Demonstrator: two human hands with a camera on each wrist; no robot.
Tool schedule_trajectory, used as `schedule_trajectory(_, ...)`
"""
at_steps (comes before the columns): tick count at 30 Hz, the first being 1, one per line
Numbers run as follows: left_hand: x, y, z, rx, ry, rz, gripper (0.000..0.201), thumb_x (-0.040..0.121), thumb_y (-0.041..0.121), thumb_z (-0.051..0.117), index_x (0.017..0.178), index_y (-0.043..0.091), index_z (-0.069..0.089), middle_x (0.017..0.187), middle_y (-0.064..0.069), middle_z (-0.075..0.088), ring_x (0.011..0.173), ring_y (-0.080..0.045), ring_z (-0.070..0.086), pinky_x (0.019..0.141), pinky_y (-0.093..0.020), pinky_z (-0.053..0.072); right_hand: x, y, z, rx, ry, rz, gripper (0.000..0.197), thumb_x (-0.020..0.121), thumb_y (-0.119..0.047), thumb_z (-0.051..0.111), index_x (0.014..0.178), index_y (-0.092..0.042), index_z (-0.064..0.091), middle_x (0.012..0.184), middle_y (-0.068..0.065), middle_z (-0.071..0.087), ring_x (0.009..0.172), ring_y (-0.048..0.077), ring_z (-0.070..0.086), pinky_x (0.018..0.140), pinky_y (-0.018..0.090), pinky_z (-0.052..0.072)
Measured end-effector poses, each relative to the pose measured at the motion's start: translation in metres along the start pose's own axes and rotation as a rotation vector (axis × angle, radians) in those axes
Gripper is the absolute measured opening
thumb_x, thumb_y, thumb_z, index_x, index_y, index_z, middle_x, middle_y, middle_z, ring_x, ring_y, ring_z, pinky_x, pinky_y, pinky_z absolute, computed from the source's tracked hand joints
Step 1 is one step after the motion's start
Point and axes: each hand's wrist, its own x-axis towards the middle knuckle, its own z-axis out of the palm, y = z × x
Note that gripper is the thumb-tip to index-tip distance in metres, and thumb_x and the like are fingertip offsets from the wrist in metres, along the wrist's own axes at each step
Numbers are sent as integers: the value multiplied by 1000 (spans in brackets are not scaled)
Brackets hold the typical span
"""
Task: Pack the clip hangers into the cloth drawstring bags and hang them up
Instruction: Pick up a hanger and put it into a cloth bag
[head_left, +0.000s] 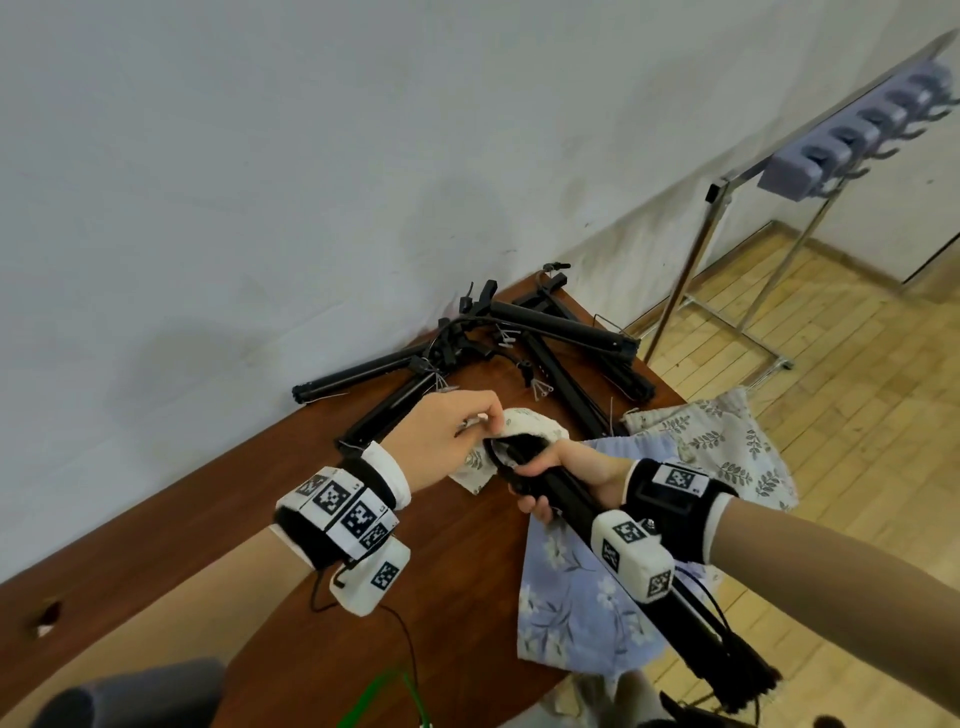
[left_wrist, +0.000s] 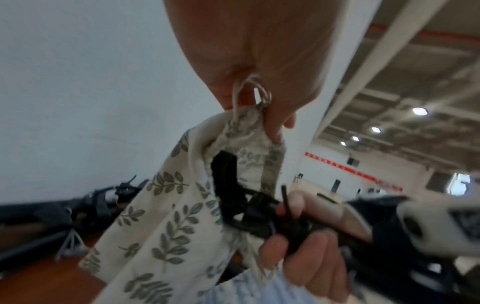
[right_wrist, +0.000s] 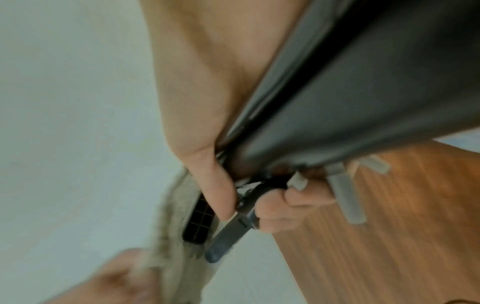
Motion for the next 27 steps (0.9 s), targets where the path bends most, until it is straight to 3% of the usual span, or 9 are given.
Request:
schedule_trajectory(3, 2, -14, 5, 95, -54, -9, 17, 88, 0, 56, 86, 16, 63, 90, 8, 66, 90, -9, 61, 85, -34, 50, -2, -10, 4, 18, 32, -54, 17, 96, -23, 48, 98, -6, 50, 76, 4, 53, 56, 11, 53, 54, 22, 47)
schedule_trajectory(7, 7, -7, 12, -156, 33, -112, 31, 88, 3, 62, 72, 30, 55, 90, 8, 66, 95, -7, 60, 86, -24, 48, 2, -16, 4, -5, 93, -77, 20, 97, -25, 48, 103, -6, 50, 78, 4, 54, 56, 9, 54, 53, 24, 50)
schedule_trajectory(10, 12, 12, 14, -264, -20, -91, 34, 85, -1, 63, 70, 27, 53, 89, 6, 66, 92, -8, 61, 86, -23, 49, 10, -17, 6, -41, 103, -66, 23, 96, -28, 53, 107, -8, 48, 80, 4, 55, 58, 9, 55, 56, 23, 51)
schedule_trajectory(14, 14, 19, 16, -271, -111, -40, 25, 86, 5, 65, 74, 25, 56, 82, 2, 63, 80, -13, 61, 80, -23, 49, 21, -21, 1, 11, 97, -132, 28, 102, -30, 39, 101, -7, 55, 79, 5, 59, 59, 9, 58, 57, 21, 52)
schedule_trajectory(17, 15, -6, 0, -72, -20, -187, 13, 84, 17, 70, 91, 23, 61, 85, 9, 57, 71, 0, 51, 67, -9, 39, 14, -29, -4, 61, 84, -194, 23, 97, -25, 44, 109, -7, 51, 82, 4, 56, 61, 10, 55, 62, 23, 52)
schedule_trajectory(19, 17, -30, -15, 104, -24, -223, 22, 82, 19, 72, 102, 19, 62, 99, 10, 51, 78, 1, 48, 71, -8, 38, 5, -36, -4, 58, 101, -208, 27, 94, -27, 51, 111, -7, 48, 81, 4, 54, 60, 10, 53, 58, 25, 53)
schedule_trajectory(21, 20, -43, -25, 210, -8, -242, 14, 86, 12, 67, 99, 13, 66, 103, 7, 49, 83, -4, 49, 78, -14, 40, -1, -41, -3, 40, 105, -218, 35, 91, -31, 58, 114, -8, 45, 80, 5, 53, 59, 11, 50, 57, 23, 51)
schedule_trajectory(23, 25, -48, -29, 198, 93, -263, 14, 88, 2, 59, 95, 9, 68, 99, 4, 54, 86, -12, 52, 79, -20, 40, -2, -44, -2, 55, 105, -225, 41, 91, -35, 59, 118, -9, 42, 80, 6, 53, 60, 11, 49, 60, 20, 47)
schedule_trajectory(27, 42, -46, -23, 108, 260, -369, 20, 89, -4, 48, 92, 12, 59, 89, 0, 57, 76, -11, 50, 67, -17, 40, 4, -43, -1, 179, 85, -249, 46, 90, -40, 60, 118, -8, 44, 85, 3, 54, 64, 11, 53, 63, 22, 48)
